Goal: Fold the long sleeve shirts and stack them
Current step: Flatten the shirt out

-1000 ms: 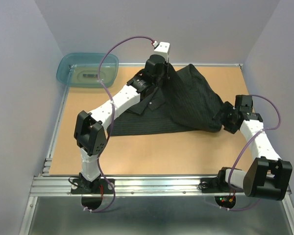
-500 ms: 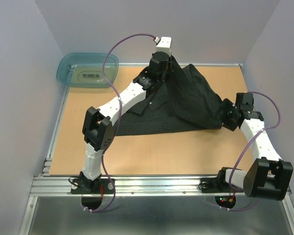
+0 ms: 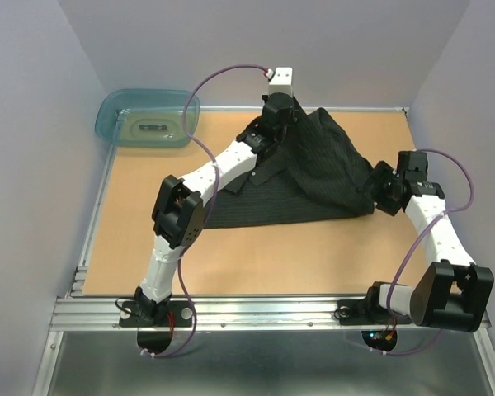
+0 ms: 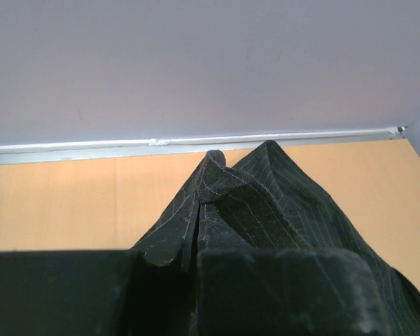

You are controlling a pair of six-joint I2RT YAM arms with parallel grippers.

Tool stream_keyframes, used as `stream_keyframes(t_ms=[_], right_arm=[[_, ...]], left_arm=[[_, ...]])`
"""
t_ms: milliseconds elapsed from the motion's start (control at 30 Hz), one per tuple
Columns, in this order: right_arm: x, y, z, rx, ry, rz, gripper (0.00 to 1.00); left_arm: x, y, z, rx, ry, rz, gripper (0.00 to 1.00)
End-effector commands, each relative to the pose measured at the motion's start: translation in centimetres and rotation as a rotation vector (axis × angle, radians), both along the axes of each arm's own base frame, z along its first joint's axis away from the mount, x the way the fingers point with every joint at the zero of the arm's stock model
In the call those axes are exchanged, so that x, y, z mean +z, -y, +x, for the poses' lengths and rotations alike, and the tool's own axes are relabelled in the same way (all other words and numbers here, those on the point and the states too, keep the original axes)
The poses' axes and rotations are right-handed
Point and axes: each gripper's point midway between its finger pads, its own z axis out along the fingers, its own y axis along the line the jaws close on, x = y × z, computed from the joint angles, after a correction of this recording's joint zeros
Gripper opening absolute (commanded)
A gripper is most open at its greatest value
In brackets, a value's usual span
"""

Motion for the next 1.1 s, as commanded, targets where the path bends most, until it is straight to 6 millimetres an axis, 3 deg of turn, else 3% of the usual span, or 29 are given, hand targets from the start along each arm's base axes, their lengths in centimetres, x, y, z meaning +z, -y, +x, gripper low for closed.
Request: stream_keyframes(t_ms=[0, 200, 300, 500, 667, 767, 933, 1000, 1033, 1067], right_arm=[[2.8, 0.3, 2.0, -0.001, 0.083, -0.030, 0.82], [2.1, 0.3, 2.1, 0.010, 0.061, -0.049, 0.82], [1.4, 0.3, 2.1, 0.013, 0.046, -0.046, 0.82], [0.2, -0.7, 2.1, 0.037, 0.030, 0.009, 0.82], [0.4, -1.5, 2.3, 0.030, 0.067, 0.057, 0.70], [0.1, -1.7, 2.6, 0.026, 0.072, 0.080, 0.58], [-2.0, -1.9, 2.8, -0.008, 0.047, 0.108, 0.56], [-2.4, -2.1, 2.8, -0.016, 0.043, 0.131, 0.55], [-2.4, -2.3, 2.8, -0.013, 0.046, 0.142, 0.55], [-2.3, -2.6, 2.9, -0.006, 0.057, 0.153, 0.55]], left_arm=[[8.0, 1.1, 0.1, 0.030, 0.186, -0.146, 0.07], [7.5, -0.1, 0.9, 0.144, 0.180, -0.176, 0.07], [7.2, -0.1, 0.7, 0.130, 0.175, -0.161, 0.12], [5.6, 2.3, -0.8, -0.001, 0.156, -0.090, 0.16], [4.1, 3.6, -3.0, -0.052, 0.144, -0.033, 0.19], [3.5, 3.6, -3.2, -0.051, 0.132, -0.031, 0.20], [3.3, 3.0, -3.0, -0.015, 0.127, -0.039, 0.24], [3.7, 3.0, -3.2, -0.021, 0.130, -0.043, 0.42], [4.2, 2.7, -3.5, -0.026, 0.132, -0.045, 0.57], [4.3, 2.5, -3.7, -0.026, 0.130, -0.043, 0.80]])
